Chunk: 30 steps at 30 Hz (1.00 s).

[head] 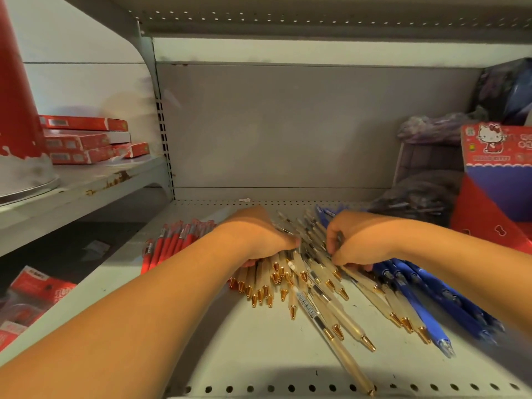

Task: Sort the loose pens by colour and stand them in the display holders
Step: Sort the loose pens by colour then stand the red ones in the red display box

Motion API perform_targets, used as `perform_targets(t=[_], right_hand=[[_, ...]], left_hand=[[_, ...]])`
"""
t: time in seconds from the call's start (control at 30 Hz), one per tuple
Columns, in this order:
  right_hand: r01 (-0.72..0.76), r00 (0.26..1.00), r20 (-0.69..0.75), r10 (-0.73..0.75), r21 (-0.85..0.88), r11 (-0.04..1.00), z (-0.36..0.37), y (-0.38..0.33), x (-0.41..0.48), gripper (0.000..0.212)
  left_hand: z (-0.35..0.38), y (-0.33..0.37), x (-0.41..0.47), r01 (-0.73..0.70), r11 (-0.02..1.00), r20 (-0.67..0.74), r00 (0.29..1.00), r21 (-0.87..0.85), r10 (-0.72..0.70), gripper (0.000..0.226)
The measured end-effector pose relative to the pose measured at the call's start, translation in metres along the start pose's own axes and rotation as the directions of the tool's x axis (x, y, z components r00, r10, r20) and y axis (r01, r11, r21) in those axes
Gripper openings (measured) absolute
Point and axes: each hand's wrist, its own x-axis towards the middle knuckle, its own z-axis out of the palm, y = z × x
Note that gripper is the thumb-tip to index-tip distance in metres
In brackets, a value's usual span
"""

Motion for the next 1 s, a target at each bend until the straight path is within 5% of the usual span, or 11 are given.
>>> perform_targets(t=[0.2,0.47,0.6,0.73,0.83,1.0], right_hand=[[-0.042,0.999,0.013,0.041,0.092,0.995,-0.003,0.002,0.004,0.012],[0.062,0.988,-0.156,0.004,0.416,0.907,-0.021,-0.028,-0.002,0.011],[0.140,0.989,-0.104,-0.101,0.520,0.842,-0.002,-0.045,0.000,0.016],[0.196,0.969,-0.165,-0.185,0.056,0.979,0.005,-0.034,-0.023,0.036],[0.183,0.983,0.042,-0.180,-0.091,0.979,0.019,-0.035,-0.052,0.056],[0.185,0.979,-0.033,-0.201,-0.277,0.943,0.024,-0.043,-0.068,0.043]], left_hand=[[-0.005,-0.004,-0.001,0.022,0.992,0.110,0.994,-0.127,-0.008,0.040],[-0.004,-0.003,0.008,0.016,0.987,-0.033,0.999,-0.161,-0.022,0.050],[-0.005,0.000,0.014,-0.004,0.968,-0.095,0.995,-0.249,-0.020,0.037],[0.000,-0.001,0.010,-0.051,0.992,-0.017,0.999,-0.117,0.050,0.034],[0.001,0.000,0.005,-0.105,0.993,-0.008,0.994,-0.060,0.105,0.032],[0.000,0.004,-0.003,-0.165,0.985,-0.026,0.986,-0.049,0.164,0.012]])
